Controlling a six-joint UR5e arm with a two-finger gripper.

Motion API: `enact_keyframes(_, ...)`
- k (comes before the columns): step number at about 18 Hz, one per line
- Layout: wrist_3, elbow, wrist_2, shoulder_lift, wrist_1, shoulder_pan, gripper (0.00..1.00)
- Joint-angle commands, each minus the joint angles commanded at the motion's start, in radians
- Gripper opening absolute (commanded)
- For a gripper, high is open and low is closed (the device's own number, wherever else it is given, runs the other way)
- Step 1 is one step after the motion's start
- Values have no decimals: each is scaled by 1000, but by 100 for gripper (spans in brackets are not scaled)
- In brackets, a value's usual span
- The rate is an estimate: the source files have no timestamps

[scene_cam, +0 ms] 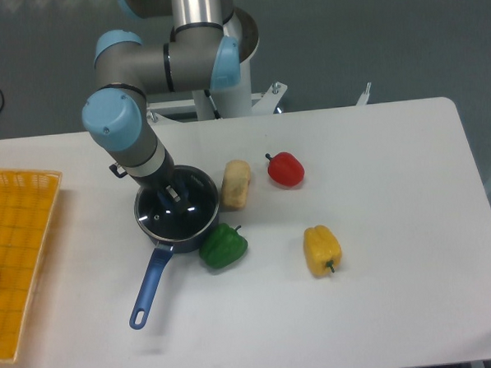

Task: Open the lid
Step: 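Close the gripper on the blue knob of the glass lid, then lift the glass lid off the saucepan and carry it toward the red pepper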

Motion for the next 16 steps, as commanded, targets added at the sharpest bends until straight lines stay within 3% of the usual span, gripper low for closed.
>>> enact_keyframes(16, 9, 38, 0, 5, -6, 23, 56)
